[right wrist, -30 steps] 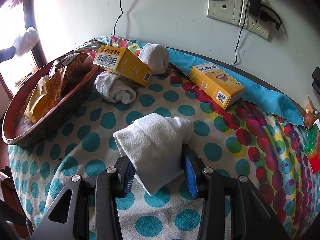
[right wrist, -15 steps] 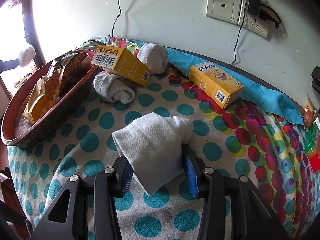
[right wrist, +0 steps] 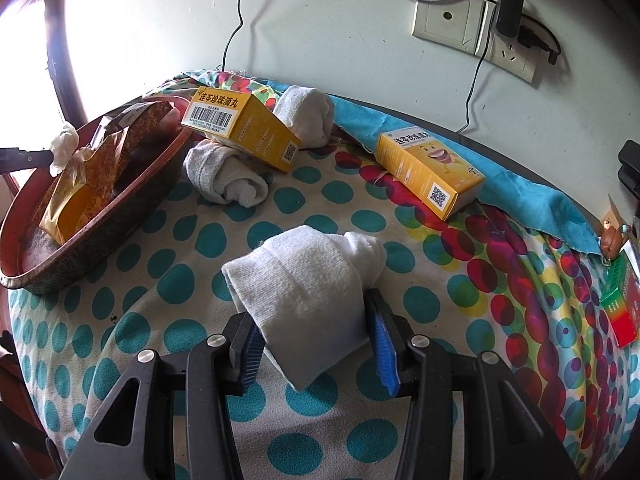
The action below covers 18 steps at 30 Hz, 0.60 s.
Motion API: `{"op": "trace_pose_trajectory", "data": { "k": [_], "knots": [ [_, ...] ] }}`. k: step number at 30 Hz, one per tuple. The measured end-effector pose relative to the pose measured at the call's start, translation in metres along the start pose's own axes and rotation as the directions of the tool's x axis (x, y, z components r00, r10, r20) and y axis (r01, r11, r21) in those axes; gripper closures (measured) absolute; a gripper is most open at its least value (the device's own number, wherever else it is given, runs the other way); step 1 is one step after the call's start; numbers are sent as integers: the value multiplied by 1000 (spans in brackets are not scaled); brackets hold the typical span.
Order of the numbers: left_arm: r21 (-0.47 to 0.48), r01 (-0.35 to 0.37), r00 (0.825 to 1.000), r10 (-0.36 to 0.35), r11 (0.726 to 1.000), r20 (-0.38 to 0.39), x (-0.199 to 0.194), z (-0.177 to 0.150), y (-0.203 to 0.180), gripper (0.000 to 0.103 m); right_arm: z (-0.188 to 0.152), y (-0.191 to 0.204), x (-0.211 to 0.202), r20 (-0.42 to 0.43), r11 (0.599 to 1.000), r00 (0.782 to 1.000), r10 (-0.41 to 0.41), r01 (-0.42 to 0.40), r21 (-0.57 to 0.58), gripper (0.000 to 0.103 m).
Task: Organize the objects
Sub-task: 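Carry the white plastic bag into the red tray and open the left gripper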
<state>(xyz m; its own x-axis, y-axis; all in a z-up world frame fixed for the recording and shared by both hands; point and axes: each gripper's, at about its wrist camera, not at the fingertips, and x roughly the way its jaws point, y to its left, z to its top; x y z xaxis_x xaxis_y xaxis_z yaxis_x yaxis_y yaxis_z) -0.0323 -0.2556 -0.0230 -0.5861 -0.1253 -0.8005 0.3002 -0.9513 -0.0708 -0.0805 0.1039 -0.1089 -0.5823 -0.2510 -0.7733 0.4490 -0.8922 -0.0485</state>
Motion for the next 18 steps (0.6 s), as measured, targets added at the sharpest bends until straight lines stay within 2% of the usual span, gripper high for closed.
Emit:
{"op": "trace_pose_trajectory", "data": {
  "k": [4,8,16,18],
  "knots": [
    [-8,13,1000,-13,1000,-11,5,-1,3,101,0,0,0,1,1000,1000,-7,7,-6,59],
    [-5,-13,1000,13,1000,-16,7,-2,4,99,0,0,0,4,1000,1000,-6,6,-14,59],
    [-20,-19,1000,19,1000,-14,5,-2,7,99,0,4,0,7,999,1000,-26,26,-30,58],
    [-37,-11,1000,11,999,-14,3,-1,8,94,0,4,0,7,999,1000,-25,25,-29,58]
  ]
}}
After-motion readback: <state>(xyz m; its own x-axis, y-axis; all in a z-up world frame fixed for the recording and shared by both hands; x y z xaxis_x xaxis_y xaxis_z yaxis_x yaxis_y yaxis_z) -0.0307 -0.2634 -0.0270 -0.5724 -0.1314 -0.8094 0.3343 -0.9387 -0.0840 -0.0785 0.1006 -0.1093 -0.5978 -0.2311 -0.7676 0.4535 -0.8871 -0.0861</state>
